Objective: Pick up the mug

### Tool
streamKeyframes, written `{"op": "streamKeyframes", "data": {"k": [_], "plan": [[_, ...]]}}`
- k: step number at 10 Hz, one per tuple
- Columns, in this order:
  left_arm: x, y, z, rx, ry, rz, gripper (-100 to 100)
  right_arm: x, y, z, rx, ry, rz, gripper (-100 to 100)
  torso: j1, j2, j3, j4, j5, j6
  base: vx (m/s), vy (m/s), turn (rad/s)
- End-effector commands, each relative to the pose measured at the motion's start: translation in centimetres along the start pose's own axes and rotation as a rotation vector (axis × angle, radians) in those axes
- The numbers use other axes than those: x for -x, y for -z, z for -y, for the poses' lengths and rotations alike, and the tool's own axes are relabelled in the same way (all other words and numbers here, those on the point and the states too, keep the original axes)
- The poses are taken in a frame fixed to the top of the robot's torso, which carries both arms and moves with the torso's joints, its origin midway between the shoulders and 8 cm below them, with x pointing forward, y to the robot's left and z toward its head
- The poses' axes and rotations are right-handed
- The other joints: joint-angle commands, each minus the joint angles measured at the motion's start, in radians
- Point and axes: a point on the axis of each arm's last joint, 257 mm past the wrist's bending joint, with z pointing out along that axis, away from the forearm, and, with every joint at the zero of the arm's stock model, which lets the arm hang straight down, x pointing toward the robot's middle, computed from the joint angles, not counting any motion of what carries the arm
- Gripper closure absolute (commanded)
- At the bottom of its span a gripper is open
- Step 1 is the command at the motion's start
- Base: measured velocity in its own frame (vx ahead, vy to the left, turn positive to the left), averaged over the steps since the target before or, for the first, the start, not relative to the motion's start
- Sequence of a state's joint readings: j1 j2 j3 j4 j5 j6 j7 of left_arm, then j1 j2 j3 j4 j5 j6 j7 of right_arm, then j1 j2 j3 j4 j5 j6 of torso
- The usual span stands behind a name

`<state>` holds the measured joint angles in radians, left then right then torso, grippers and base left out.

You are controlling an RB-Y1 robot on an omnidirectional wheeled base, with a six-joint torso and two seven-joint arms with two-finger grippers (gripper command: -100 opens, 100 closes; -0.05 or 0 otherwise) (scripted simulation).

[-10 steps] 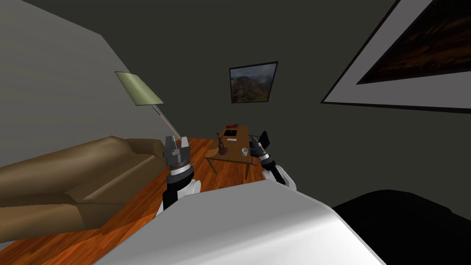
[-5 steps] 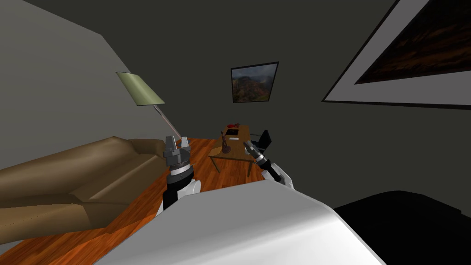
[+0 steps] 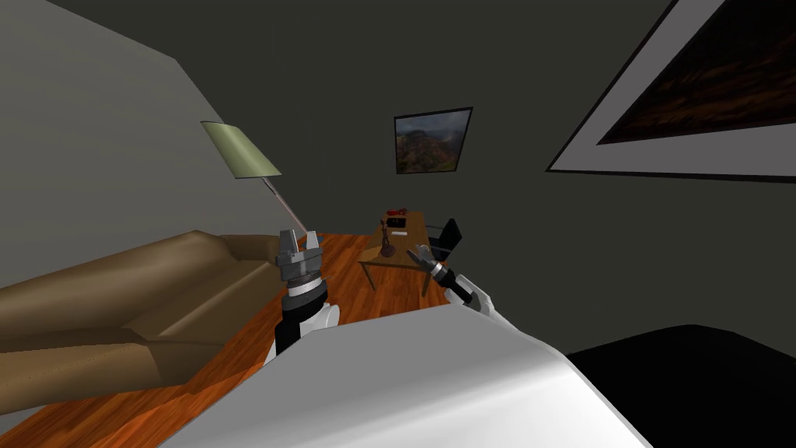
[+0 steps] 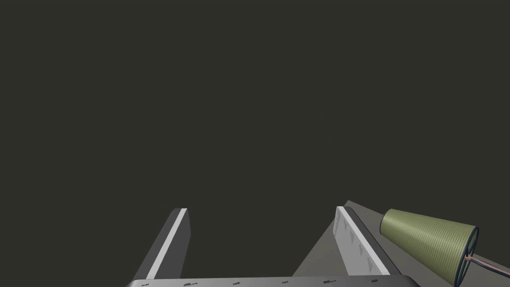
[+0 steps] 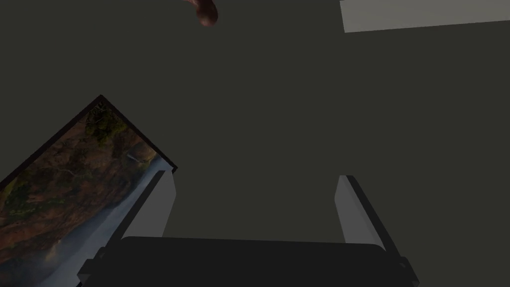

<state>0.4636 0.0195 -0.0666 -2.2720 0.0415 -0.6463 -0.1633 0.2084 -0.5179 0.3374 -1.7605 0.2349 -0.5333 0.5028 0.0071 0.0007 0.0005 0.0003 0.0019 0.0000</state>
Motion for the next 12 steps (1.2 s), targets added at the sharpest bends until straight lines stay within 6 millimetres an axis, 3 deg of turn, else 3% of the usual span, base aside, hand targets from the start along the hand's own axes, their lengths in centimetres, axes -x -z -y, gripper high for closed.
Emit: {"op": "streamKeyframes", "data": {"k": [1, 2, 3, 6, 12], "plan": [[0.0, 0.0, 0.0, 0.0, 0.0, 0.0, 0, -1.5, 0.6, 0.9, -0.007, 0.033, -0.044, -100, 0.0, 0.0, 0.0, 0.0, 0.0, 0.0, -0.01, 0.079, -0.012], [0.0, 0.0, 0.0, 0.0, 0.0, 0.0, 0, -3.3, 1.1, 1.8, -0.002, 0.094, -0.111, -100, -0.002, 0.0, 0.0, 0.0, 0.0, 0.0, 0.004, 0.098, -0.017], [0.0, 0.0, 0.0, 0.0, 0.0, 0.0, 0, -3.5, 1.2, 2.0, -0.006, 0.094, -0.115, -100, -0.001, -0.001, -0.001, 0.0, 0.0, 0.0, -0.009, 0.087, -0.016], [0.0, 0.0, 0.0, 0.0, 0.0, 0.0, 0, -6.5, 2.5, 3.9, 0.012, 0.221, -0.239, -100, -0.002, 0.0, 0.0, 0.0, 0.0, 0.0, -0.013, 0.095, -0.017], [0.0, 0.0, 0.0, 0.0, 0.0, 0.0, 0, -11.0, 6.8, 9.3, 0.0, 0.403, -0.451, -100, -0.003, -0.003, -0.002, -0.001, -0.001, 0.0, 0.024, 0.086, -0.014]]}}
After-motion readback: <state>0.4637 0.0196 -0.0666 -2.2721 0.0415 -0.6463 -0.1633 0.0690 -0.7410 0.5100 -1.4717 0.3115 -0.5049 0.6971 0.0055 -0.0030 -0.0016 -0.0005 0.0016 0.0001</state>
